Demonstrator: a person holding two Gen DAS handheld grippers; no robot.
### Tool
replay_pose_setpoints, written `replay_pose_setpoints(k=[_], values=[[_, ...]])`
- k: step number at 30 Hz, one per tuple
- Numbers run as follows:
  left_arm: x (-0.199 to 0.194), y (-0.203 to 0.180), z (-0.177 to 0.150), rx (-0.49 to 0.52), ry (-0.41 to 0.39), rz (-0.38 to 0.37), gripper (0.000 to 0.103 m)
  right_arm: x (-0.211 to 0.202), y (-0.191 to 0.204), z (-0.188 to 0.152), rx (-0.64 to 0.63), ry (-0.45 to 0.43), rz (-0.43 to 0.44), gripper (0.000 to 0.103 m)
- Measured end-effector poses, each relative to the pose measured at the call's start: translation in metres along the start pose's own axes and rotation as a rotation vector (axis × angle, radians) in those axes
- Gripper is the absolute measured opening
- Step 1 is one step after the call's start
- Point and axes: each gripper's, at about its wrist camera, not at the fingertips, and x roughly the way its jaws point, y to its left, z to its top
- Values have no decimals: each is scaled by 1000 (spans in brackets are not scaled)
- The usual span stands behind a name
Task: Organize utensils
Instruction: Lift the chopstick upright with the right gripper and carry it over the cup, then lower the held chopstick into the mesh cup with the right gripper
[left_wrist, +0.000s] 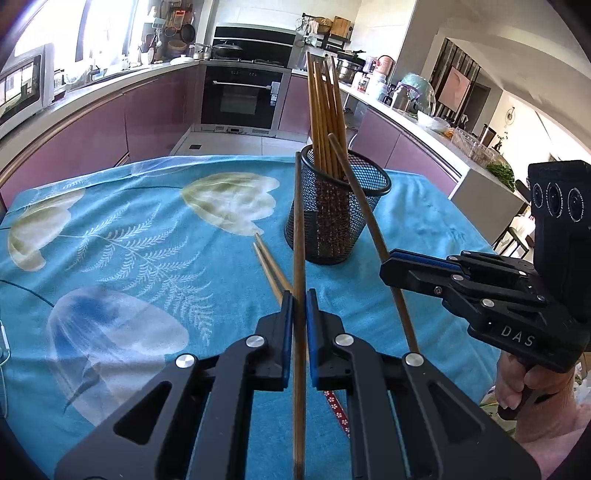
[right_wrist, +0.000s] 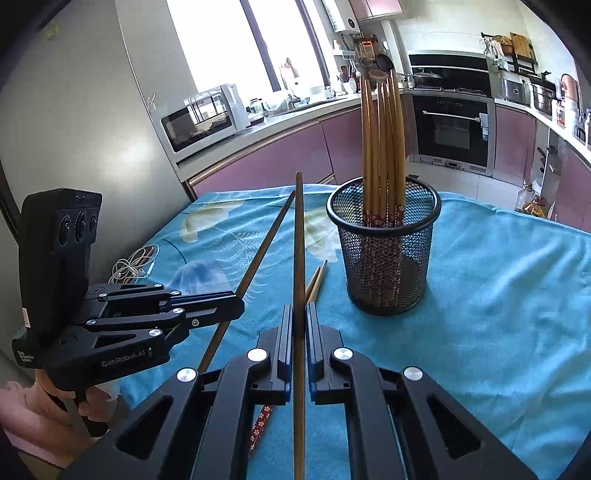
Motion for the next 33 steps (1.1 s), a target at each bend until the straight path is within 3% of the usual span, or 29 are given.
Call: replay_pose_setpoints(k=[16,33], values=[[-49,-8,31,5,-125,-71,8,-42,-13,27,13,-151,-9,6],[-66,-16,87,5,-246,-98,8,-71,-16,77,-36,-278,-30,6]])
